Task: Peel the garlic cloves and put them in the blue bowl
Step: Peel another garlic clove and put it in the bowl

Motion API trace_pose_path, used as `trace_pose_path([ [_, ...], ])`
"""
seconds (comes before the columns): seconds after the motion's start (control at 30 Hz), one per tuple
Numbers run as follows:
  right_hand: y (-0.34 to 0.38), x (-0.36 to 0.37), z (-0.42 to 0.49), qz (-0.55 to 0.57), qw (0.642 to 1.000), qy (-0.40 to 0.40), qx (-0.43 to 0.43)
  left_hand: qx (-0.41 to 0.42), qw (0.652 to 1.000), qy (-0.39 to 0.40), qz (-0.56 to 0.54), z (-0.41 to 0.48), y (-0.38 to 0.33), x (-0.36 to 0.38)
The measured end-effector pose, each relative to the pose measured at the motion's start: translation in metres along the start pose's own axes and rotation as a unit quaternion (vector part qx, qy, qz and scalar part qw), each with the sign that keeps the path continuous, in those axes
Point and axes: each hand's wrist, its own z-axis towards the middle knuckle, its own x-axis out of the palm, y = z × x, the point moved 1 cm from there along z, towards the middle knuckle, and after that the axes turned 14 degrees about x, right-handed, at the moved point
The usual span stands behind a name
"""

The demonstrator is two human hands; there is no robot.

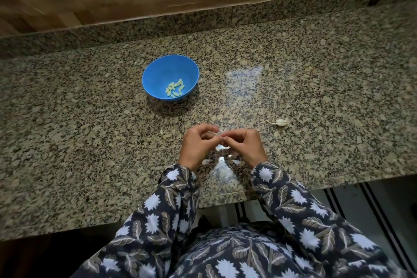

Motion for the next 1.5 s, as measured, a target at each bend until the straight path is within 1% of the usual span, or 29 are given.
trace_pose_path([
  [0.07, -0.001, 0.001, -0.001, -0.018, 1.000, -0.007, -0.010, 0.009, 1.000, -0.010, 0.024, 0.000, -0.001, 0.001],
  [0.13, 0.000, 0.002, -0.001, -0.017, 1.000, -0.005, -0.012, 0.008, 1.000, -0.019, 0.022, 0.000, -0.002, 0.001],
  [0.27, 0.000, -0.001, 0.000, 0.011, 1.000, -0.005, 0.002, -0.030, 0.996, -0.040, -0.077, 0.000, -0.002, -0.001],
  [0.33, -0.001, -0.001, 0.000, 0.031, 0.999, -0.004, 0.009, -0.013, 0.997, -0.054, -0.053, -0.001, 0.000, -0.002],
  [0.47, -0.003, -0.001, 0.000, 0.041, 0.999, -0.004, 0.009, 0.058, 0.995, -0.061, 0.045, -0.004, 0.003, -0.003],
  [0.57, -0.004, -0.001, 0.001, 0.054, 0.998, -0.004, 0.022, 0.074, 0.992, -0.058, 0.089, -0.005, 0.003, -0.001],
  [0.67, -0.003, 0.000, 0.000, 0.071, 0.997, 0.001, 0.030, 0.065, 0.996, -0.040, 0.054, -0.007, 0.002, 0.002],
  [0.77, -0.004, 0.000, -0.001, 0.093, 0.994, 0.020, 0.050, 0.037, 0.998, -0.037, -0.026, -0.009, 0.001, 0.004],
  [0.93, 0.000, 0.002, -0.003, 0.122, 0.985, 0.066, 0.100, 0.039, 0.998, -0.013, -0.041, -0.010, 0.002, 0.001],
  [1.0, 0.001, 0.003, -0.003, 0.127, 0.981, 0.074, 0.123, 0.033, 0.998, -0.014, -0.048, -0.013, 0.001, -0.001],
  [1.03, 0.001, 0.004, -0.003, 0.121, 0.981, 0.072, 0.129, 0.027, 0.998, -0.025, -0.050, -0.013, 0.002, -0.005],
  [1.1, -0.001, 0.004, -0.001, 0.114, 0.982, 0.056, 0.140, 0.002, 0.996, -0.070, -0.055, -0.014, 0.005, -0.020],
  [1.17, -0.002, 0.001, 0.002, 0.131, 0.979, 0.038, 0.155, -0.036, 0.986, -0.155, -0.044, -0.013, 0.013, -0.042],
  [1.23, -0.002, 0.000, 0.003, 0.164, 0.971, 0.031, 0.169, -0.072, 0.961, -0.267, 0.000, -0.014, 0.027, -0.065],
  [1.27, -0.001, 0.000, 0.003, 0.176, 0.969, 0.030, 0.173, -0.085, 0.946, -0.312, 0.028, -0.015, 0.034, -0.075],
  [1.3, 0.000, 0.001, 0.003, 0.183, 0.967, 0.028, 0.174, -0.094, 0.935, -0.336, 0.056, -0.015, 0.041, -0.081],
  [1.33, 0.000, 0.001, 0.003, 0.184, 0.967, 0.024, 0.173, -0.098, 0.930, -0.343, 0.085, -0.016, 0.047, -0.085],
  [1.4, 0.000, 0.002, 0.002, 0.183, 0.968, 0.019, 0.170, -0.097, 0.929, -0.331, 0.132, -0.015, 0.057, -0.088],
  [1.5, 0.000, 0.002, 0.001, 0.190, 0.967, 0.000, 0.171, -0.074, 0.925, -0.340, 0.152, -0.016, 0.058, -0.087],
])
